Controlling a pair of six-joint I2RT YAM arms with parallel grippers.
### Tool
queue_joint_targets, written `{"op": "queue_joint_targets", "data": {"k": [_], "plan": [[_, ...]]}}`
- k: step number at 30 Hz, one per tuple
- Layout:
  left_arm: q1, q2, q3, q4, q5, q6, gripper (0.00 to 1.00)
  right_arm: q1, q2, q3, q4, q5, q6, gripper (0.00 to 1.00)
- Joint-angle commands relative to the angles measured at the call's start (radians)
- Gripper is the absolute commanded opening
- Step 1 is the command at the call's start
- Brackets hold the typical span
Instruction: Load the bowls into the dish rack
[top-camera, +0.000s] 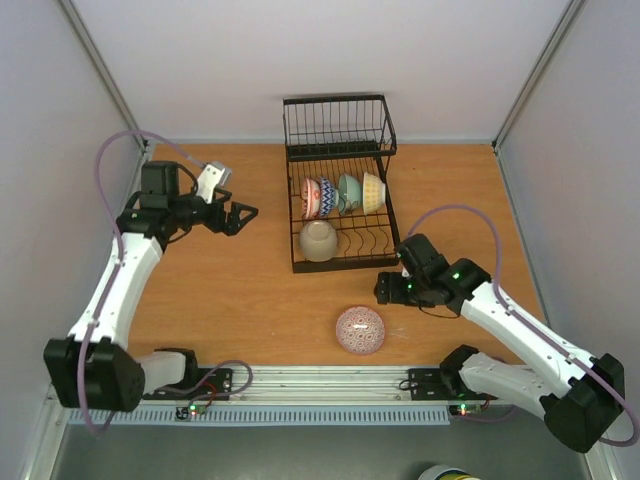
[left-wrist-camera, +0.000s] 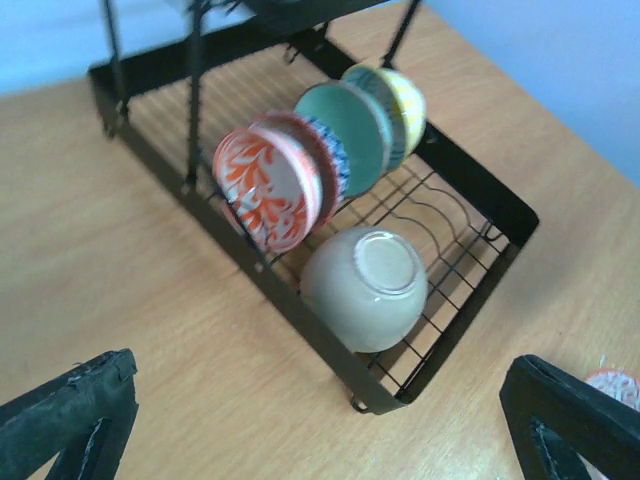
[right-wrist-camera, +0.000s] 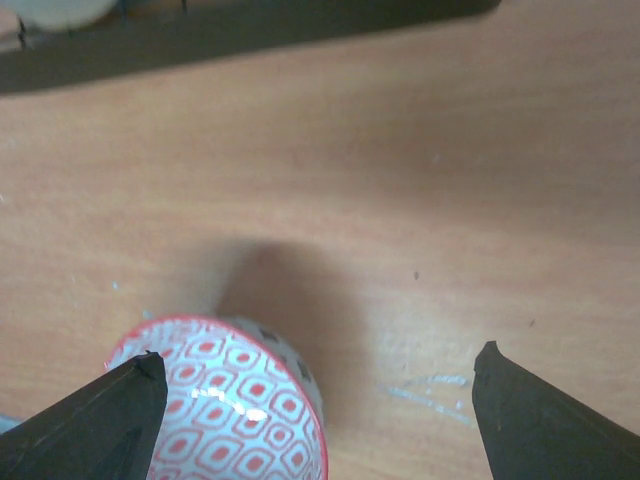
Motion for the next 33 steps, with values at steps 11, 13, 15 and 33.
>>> {"op": "queue_joint_targets", "data": {"k": [11, 13, 15, 33], "plan": [[-0.048, 0.133, 0.09, -0.105, 0.108, -0.044, 0.99, 0.226, 0.07, -0.157, 0.084, -0.024, 0.184, 0.7], [-0.157, 0.112, 0.08, -0.119, -0.055, -0.023, 0.99, 0.24, 0.074, -0.16, 0.076, 0.007, 0.199, 0.7], [-0.286, 0.107, 0.078, -0.149, -0.166, 0.015, 0.99, 0.242, 0.063, -0.162, 0.062, 0.049, 0.216, 0.7], [-0.792, 0.481, 0.128, -0.143, -0.438, 0.08, 0.99, 0.241, -0.42, -0.269, -0.063, 0.303, 0.437, 0.71]]}}
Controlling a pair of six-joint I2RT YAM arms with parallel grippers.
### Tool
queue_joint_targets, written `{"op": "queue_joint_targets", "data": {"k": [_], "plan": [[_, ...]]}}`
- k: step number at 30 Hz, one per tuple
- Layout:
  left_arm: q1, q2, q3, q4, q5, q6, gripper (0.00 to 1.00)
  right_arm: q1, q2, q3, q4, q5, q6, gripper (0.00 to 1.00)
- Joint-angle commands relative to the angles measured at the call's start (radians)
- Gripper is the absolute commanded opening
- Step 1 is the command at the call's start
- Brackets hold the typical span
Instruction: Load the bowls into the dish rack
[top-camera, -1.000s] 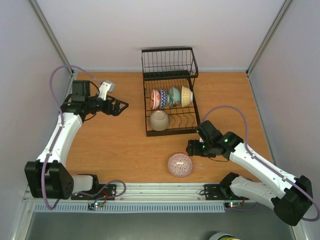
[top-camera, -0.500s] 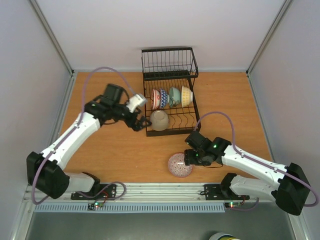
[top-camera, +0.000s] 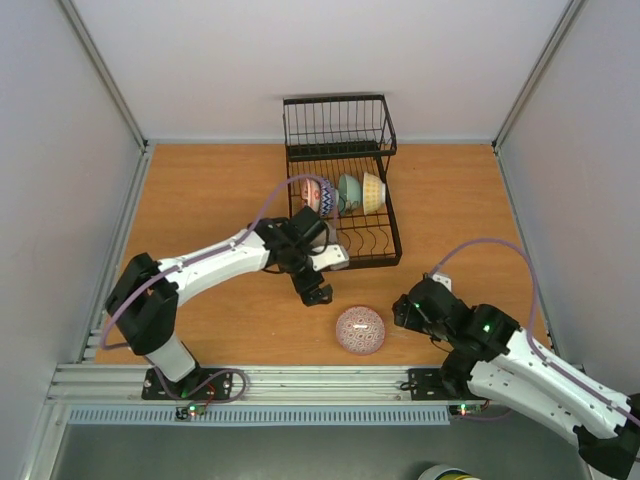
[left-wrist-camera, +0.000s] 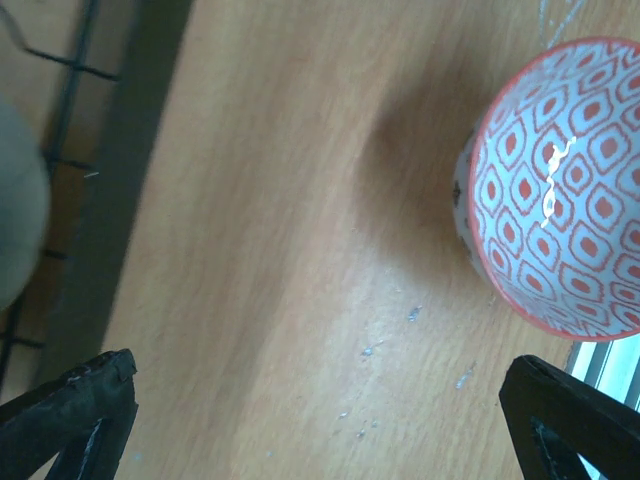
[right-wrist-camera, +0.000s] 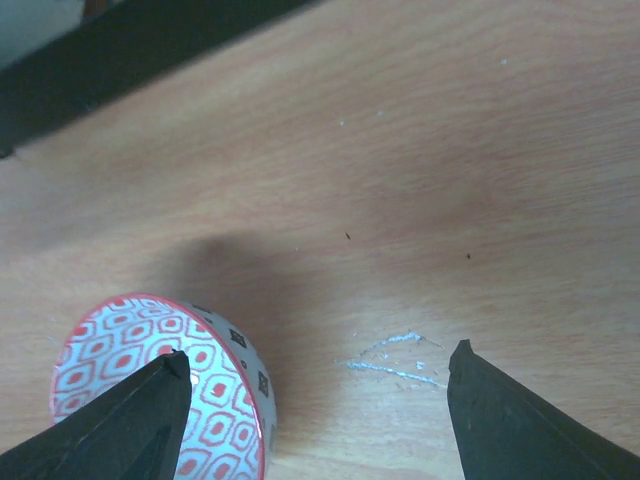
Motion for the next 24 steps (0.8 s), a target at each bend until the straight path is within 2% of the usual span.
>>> {"op": "queue_joint_targets", "data": {"k": [1, 6, 17, 19, 22, 24], "plan": [[-0.081, 0.064, 0.052, 0.035, -0.07, -0.004, 0.99, 0.005, -0.054, -0.02, -0.016, 0.055, 0.05, 0.71], [-0.145, 0.123, 0.095, 0.059, -0.081, -0.037, 0.99, 0.005, -0.043, -0.033, -0.002, 0.038, 0.056, 0.71], [-0.205, 0.237, 0.135, 0.03, -0.026, -0.042, 0.83, 0.005, -0.023, -0.042, 0.042, 0.022, 0.04, 0.73], [-0.207, 0.25, 0.137, 0.025, -0.014, -0.039, 0.76, 0.005, -0.023, -0.039, 0.041, 0.028, 0.039, 0.73], [-0.216, 0.278, 0.142, 0.015, -0.002, -0.03, 0.58, 0.005, -0.022, -0.036, 0.043, 0.031, 0.036, 0.73], [-0.221, 0.299, 0.149, 0.004, 0.009, -0.026, 0.5, 0.005, -0.02, -0.034, 0.048, 0.031, 0.034, 0.74]]}}
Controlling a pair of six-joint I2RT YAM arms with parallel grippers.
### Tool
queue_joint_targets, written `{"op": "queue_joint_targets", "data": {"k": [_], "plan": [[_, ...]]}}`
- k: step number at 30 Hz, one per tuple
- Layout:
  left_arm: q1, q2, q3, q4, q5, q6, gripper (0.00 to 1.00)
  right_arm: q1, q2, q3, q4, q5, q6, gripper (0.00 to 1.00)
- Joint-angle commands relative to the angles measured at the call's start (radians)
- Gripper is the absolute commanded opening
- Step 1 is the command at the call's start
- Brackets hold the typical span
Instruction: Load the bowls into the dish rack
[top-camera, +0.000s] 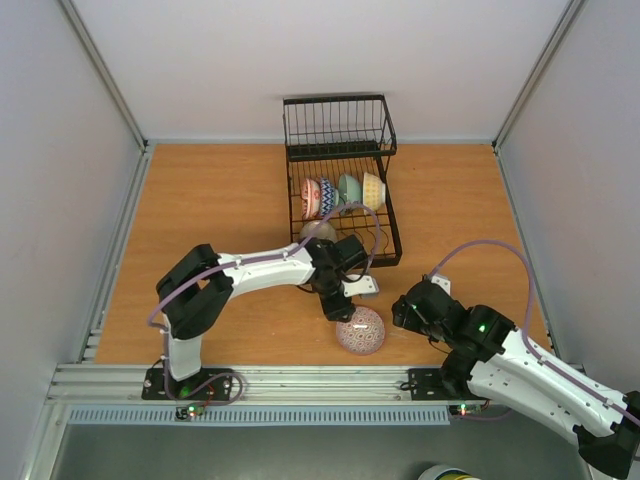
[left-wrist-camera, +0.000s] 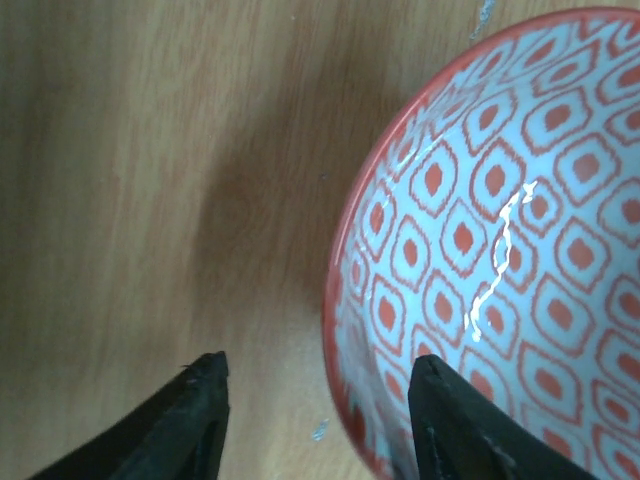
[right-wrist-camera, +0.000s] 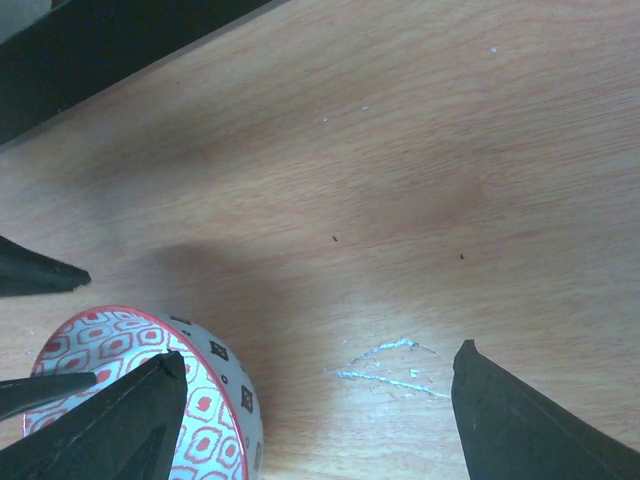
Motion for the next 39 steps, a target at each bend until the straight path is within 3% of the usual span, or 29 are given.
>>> {"op": "queue_joint_targets", "data": {"k": [1, 5, 7, 9, 10, 17, 28, 33, 39], "plan": [[-0.02, 0.052, 0.038, -0.021, 0.041, 0.01, 0.47, 0.005, 0.003, 0.006, 0.026, 0.011, 0.002, 0.74], [-0.02, 0.059, 0.044, -0.032, 0.046, 0.018, 0.34, 0.005, 0.005, 0.008, 0.028, 0.009, -0.002, 0.75], [-0.02, 0.059, 0.046, -0.039, 0.053, 0.023, 0.16, 0.005, 0.004, 0.008, 0.033, 0.002, -0.008, 0.75], [-0.02, 0.059, 0.047, -0.043, 0.069, 0.025, 0.03, 0.005, 0.007, 0.008, 0.043, -0.006, -0.017, 0.77], [-0.02, 0.058, 0.048, -0.046, 0.077, 0.029, 0.01, 0.005, 0.011, 0.008, 0.051, -0.014, -0.024, 0.79], [0.025, -0.068, 0.033, -0.038, 0.119, 0.068, 0.0, 0.005, 0.045, 0.007, 0.151, -0.089, -0.07, 0.85], [0.335, -0.327, -0.039, 0.021, 0.188, 0.047, 0.0, 0.007, 0.08, 0.001, 0.419, -0.142, -0.144, 0.86], [0.447, -0.368, -0.038, 0.004, 0.288, 0.033, 0.0, 0.027, 0.133, -0.004, 0.666, -0.197, -0.204, 0.87], [0.523, -0.331, -0.007, -0.067, 0.53, 0.037, 0.0, 0.113, 0.238, -0.01, 0.938, -0.204, -0.301, 0.97]]}}
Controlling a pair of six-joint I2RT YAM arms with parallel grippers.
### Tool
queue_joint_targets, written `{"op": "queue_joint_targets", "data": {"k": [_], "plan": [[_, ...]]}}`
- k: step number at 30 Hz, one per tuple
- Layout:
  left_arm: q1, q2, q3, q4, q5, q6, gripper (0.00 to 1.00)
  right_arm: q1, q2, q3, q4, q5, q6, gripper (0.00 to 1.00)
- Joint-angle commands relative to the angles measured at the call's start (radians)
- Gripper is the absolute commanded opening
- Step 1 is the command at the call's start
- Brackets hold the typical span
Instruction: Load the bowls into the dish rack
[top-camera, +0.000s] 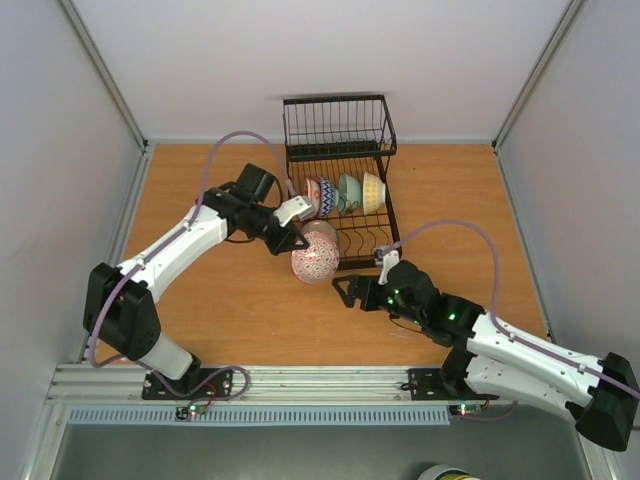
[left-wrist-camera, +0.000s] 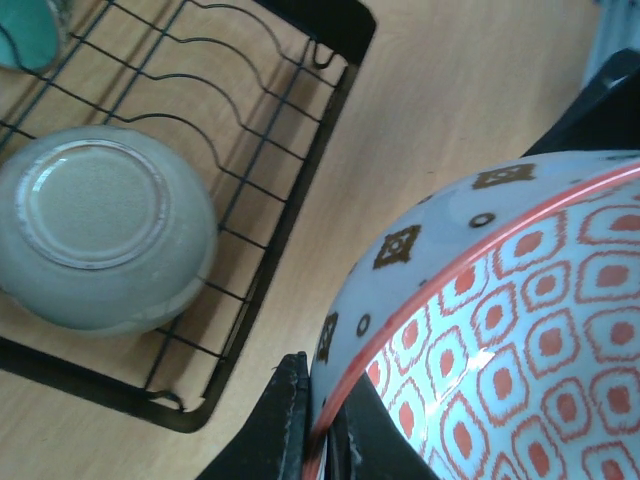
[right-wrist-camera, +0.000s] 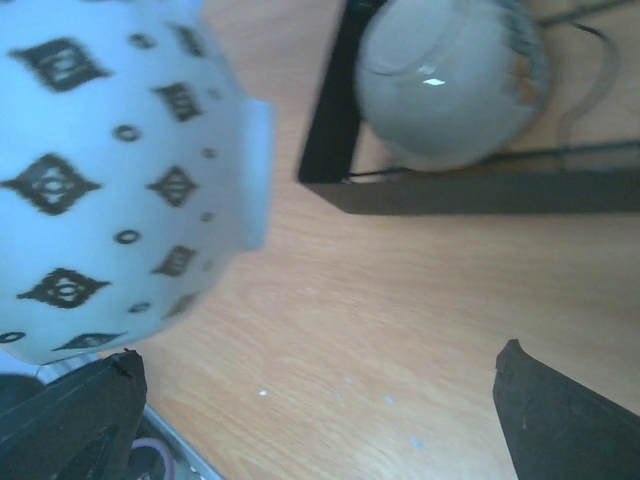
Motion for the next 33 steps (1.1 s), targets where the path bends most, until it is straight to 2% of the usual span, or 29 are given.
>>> {"op": "queue_joint_targets", "data": {"k": [1, 9, 19, 33], "plan": [[0.035, 0.011, 0.028, -0.042, 0.253, -0.009, 0.0, 0.059, 0.058, -0.007, 0.291, -0.024, -0.1, 0.99], [0.042, 0.035, 0.03, -0.055, 0.305, 0.006, 0.01, 0.129, 0.081, -0.033, 0.48, 0.013, -0.164, 0.99], [0.042, 0.032, 0.007, -0.057, 0.379, 0.039, 0.0, 0.177, 0.085, -0.05, 0.55, 0.104, -0.202, 0.98], [0.042, 0.069, 0.03, -0.129, 0.524, 0.095, 0.01, 0.198, 0.093, -0.071, 0.589, 0.124, -0.221, 0.57]]}}
